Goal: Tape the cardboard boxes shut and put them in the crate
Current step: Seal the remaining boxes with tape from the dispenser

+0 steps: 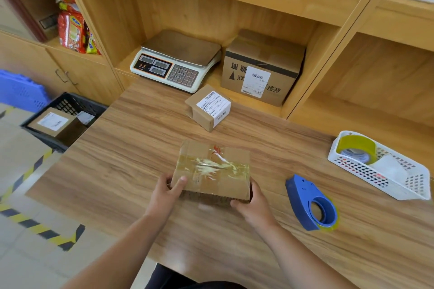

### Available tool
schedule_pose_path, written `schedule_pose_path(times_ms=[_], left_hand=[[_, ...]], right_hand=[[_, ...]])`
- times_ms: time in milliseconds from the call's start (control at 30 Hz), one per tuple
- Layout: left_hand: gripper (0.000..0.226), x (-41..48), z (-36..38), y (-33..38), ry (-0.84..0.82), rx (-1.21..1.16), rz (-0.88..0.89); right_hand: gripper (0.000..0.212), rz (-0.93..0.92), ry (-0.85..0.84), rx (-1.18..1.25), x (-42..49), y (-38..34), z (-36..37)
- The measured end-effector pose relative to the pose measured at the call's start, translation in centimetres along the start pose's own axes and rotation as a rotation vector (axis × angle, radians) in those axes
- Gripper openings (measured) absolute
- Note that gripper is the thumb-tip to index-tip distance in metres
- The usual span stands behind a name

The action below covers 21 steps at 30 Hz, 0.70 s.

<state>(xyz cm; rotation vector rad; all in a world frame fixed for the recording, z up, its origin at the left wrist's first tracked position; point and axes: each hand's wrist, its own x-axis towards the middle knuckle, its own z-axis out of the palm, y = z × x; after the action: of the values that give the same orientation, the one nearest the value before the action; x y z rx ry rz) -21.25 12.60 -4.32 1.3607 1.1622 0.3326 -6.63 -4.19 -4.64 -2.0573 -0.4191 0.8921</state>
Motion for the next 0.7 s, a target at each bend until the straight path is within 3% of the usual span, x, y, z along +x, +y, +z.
schedule_pose_path(times_ms=[400, 700], left_hand=[[0.05, -1.1, 0.1, 4.3, 0.002, -0.174, 0.182], [0.06, -0.3, 0.4, 3.9, -0.07, -0.07, 0.148]], right_hand=[[0.009, -0.136, 0.191, 0.148, -0.4, -4.3, -3.2], [0.015, -0.107, 0.125, 0.138, -0.7, -4.0, -3.1]])
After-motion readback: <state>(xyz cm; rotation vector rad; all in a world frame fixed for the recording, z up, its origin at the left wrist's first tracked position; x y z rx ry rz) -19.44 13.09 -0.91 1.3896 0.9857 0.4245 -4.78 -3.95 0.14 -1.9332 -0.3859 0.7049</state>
